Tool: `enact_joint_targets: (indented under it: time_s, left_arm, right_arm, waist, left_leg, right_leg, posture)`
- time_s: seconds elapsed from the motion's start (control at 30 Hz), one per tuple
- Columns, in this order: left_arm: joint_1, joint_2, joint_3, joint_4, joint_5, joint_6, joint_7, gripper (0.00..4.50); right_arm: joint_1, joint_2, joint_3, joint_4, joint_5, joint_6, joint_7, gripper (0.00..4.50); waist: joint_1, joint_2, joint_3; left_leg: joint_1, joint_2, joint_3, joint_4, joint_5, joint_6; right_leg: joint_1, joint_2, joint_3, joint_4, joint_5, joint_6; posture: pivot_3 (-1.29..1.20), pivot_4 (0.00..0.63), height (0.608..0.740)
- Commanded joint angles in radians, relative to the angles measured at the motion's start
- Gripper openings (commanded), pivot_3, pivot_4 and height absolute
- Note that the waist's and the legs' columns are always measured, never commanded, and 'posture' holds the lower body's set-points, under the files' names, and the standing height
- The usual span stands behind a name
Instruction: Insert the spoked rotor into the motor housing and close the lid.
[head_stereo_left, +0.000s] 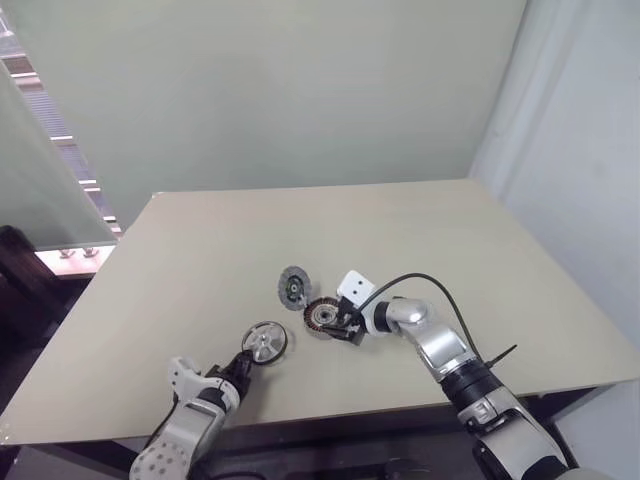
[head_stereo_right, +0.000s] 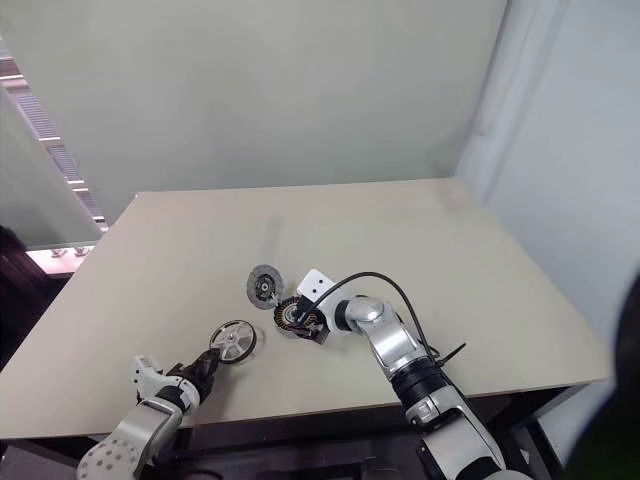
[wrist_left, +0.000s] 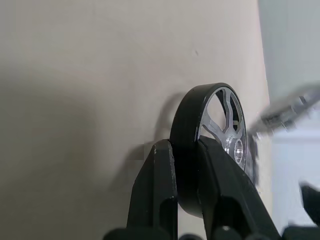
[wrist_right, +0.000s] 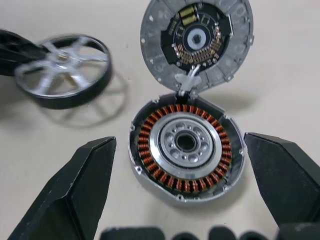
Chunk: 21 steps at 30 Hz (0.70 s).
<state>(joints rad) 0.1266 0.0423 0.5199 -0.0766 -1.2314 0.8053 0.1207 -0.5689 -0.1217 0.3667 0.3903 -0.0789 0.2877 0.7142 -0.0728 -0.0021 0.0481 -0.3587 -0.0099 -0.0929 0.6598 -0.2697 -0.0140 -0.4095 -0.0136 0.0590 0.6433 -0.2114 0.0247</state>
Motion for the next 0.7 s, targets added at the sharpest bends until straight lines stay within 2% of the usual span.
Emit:
enact_joint_targets:
  time_s: [0.03,0.3,0.7]
  left_arm:
    - [0.012,0.021,-0.042,-0.123,-0.062,0.044,-0.039,0.19]
    - [-0.049,0.01,-0.114,-0.157,-0.084,0.016,-0.086,0.19]
    - [-0.316,-0.035,-0.174,0.172,0.068,-0.067,-0.114,0.19]
  right_arm:
    - [0.006,-0.021,-0.019,-0.058,0.008,0.018,0.0,4.5]
    - [0.04,-0.059,-0.026,-0.082,0.01,0.048,-0.01,4.5]
    - [0.053,-0.06,-0.035,-0.105,0.01,0.066,-0.047,4.5]
  waist:
    - [0.003,0.0,0.0]
    - [0.002,0.0,0.0]
    - [0.002,-0.001,0.0]
  left_leg:
    - [0.0,0.0,0.0,0.0,0.0,0.0]
    - [0.0,0.0,0.002,0.002,0.0,0.0]
    - [-0.001,-0.001,0.0,0.001,0.0,0.0]
  right_leg:
    - [0.0,0.0,0.0,0.0,0.0,0.0]
    - [0.001,0.0,0.0,-0.001,-0.001,-0.002]
    - [0.001,0.001,0.001,-0.001,0.0,0.001]
  posture:
    - [0.0,0.0,0.74]
    - [0.0,0.0,0.74]
    - [0.0,0.0,0.74]
